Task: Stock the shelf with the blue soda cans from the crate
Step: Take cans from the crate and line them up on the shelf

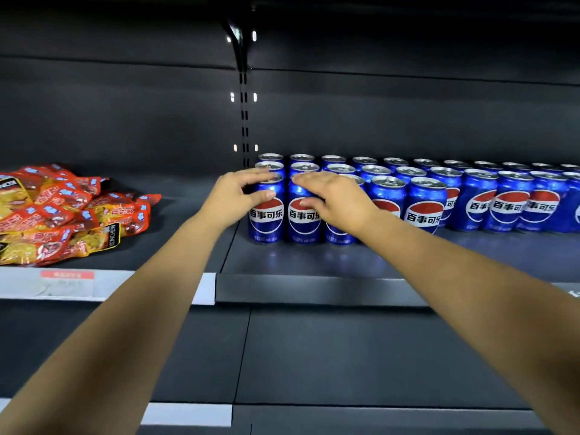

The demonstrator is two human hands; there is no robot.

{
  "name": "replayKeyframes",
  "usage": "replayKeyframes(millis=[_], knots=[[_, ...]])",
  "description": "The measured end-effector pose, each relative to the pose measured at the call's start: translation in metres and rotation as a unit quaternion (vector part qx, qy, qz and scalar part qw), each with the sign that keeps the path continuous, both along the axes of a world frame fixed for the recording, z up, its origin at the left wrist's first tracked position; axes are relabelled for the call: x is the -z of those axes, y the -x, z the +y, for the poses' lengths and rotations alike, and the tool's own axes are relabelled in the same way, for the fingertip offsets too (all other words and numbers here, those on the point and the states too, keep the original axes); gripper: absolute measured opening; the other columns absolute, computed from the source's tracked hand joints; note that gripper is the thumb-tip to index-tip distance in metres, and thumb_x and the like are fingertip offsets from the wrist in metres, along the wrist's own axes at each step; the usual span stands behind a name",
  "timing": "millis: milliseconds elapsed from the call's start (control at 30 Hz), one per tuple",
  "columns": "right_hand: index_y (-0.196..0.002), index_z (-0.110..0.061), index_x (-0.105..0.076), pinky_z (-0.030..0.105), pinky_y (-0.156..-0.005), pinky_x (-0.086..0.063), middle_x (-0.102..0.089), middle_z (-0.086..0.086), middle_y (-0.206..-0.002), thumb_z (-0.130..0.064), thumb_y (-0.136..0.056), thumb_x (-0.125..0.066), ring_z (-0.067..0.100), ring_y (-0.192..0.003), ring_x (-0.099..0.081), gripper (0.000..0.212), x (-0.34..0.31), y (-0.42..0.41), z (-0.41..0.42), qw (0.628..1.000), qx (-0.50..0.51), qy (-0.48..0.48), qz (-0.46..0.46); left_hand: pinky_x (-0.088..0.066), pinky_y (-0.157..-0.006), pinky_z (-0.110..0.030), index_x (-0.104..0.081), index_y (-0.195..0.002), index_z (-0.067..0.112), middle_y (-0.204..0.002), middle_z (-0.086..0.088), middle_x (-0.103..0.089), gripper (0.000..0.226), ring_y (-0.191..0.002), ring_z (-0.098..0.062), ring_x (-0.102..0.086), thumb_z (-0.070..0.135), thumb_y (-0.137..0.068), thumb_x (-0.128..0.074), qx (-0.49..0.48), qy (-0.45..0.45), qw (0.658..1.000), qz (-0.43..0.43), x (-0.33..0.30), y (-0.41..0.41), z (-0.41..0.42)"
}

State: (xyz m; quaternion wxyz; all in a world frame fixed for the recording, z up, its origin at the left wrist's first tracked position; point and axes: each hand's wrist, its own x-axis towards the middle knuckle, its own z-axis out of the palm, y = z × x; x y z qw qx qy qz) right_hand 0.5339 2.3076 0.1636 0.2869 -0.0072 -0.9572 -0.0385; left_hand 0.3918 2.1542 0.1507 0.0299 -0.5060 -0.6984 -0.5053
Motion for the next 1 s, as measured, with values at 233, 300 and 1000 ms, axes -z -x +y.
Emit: replayKeyframes(millis=[233, 300, 1000], knots=[[-0.141, -0.014, -0.043, 0.032, -0.117, -0.012, -0.042, 0.006, -0.147, -0.017, -0.1, -0.045, 0.02, -0.14, -0.031, 0.042, -0.011, -0.008, -0.005, 0.996, 0.01, 0.083, -0.042, -0.022, -0.112, -0.021, -0.053, -0.133, 0.012, -0.149, -0.005, -0.037, 0.048, -0.138, -0.012, -0.032, 0.014, -0.087, -0.066, -0.014, 0.067, 0.998, 0.015, -0.01, -0.008, -0.003], [-0.142, -0.014, -0.041, 0.022, -0.113, -0.012, -0.041, 0.007, -0.147, -0.014, -0.099, -0.045, 0.018, -0.142, -0.028, 0.043, -0.014, -0.013, -0.006, 0.983, 0.004, 0.185, 0.002, -0.017, -0.118, -0.03, -0.047, -0.138, 0.015, -0.153, -0.002, -0.031, 0.054, -0.143, -0.013, -0.021, 0.018, -0.088, -0.065, -0.006, 0.055, 0.998, 0.001, -0.016, -0.014, -0.002], [-0.133, -0.017, -0.055, 0.032, -0.111, -0.031, -0.052, 0.001, -0.139, -0.027, -0.085, -0.07, 0.019, -0.133, -0.042, 0.051, -0.016, -0.043, 0.039, 0.975, 0.15, 0.162, -0.02, -0.037, -0.104, -0.028, -0.061, -0.125, 0.012, -0.128, -0.005, -0.061, 0.04, -0.125, -0.019, -0.051, 0.02, -0.086, -0.067, -0.078, 0.104, 0.96, 0.247, -0.018, -0.047, 0.041]])
